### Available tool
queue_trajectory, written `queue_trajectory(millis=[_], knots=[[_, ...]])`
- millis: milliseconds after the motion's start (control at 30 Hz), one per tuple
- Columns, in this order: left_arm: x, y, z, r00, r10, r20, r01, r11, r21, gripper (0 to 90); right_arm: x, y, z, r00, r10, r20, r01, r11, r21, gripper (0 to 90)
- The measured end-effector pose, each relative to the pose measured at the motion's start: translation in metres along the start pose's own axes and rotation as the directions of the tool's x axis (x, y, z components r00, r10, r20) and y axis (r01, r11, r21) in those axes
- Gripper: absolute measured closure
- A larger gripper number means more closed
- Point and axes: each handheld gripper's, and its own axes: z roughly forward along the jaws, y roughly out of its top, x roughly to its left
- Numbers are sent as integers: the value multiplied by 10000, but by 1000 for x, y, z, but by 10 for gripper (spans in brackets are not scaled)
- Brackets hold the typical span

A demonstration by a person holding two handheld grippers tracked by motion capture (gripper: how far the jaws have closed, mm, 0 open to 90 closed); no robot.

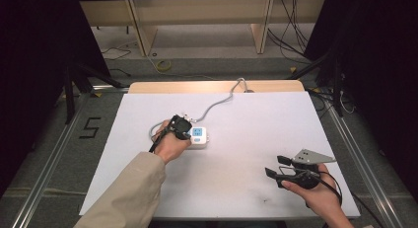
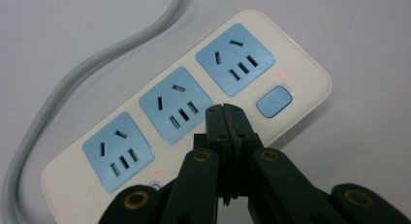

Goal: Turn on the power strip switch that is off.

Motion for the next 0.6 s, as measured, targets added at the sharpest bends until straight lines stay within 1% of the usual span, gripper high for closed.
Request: queue_trajectory(millis=[33,100,233,300,367,433,500,567,600], knots=[[0,0,0,10000,-24,-17,24,10000,-8,900,0,0,0,10000,20,10,-20,10000,-14,335],[-2,1,0,9998,84,-158,-83,10000,47,900,-1,-1,0,10000,40,45,-40,10000,-8,335],[-1,0,0,9999,-88,-109,88,10000,-10,900,-1,0,-1,10000,10,21,-10,10000,-28,335],[-1,0,1,9998,-133,-166,133,9999,-49,900,-1,0,-1,10000,1,10,-1,10000,-35,335],[-2,0,1,9998,-77,-203,76,10000,-33,900,0,0,-1,10000,19,10,-19,10000,-22,335],[-1,0,1,9998,-166,-148,165,9999,-21,900,-1,-1,-1,10000,-3,0,3,10000,-36,335],[1,0,1,9994,-339,-62,339,9994,-75,900,-1,-1,-1,10000,-12,-8,12,10000,-48,335],[1,0,1,9994,-348,-41,347,9994,-87,900,-1,0,-2,10000,-10,2,10,10000,-58,335],[1,0,1,9991,-424,-37,424,9990,-121,900,-1,-1,-2,10000,-1,3,1,10000,-81,335]])
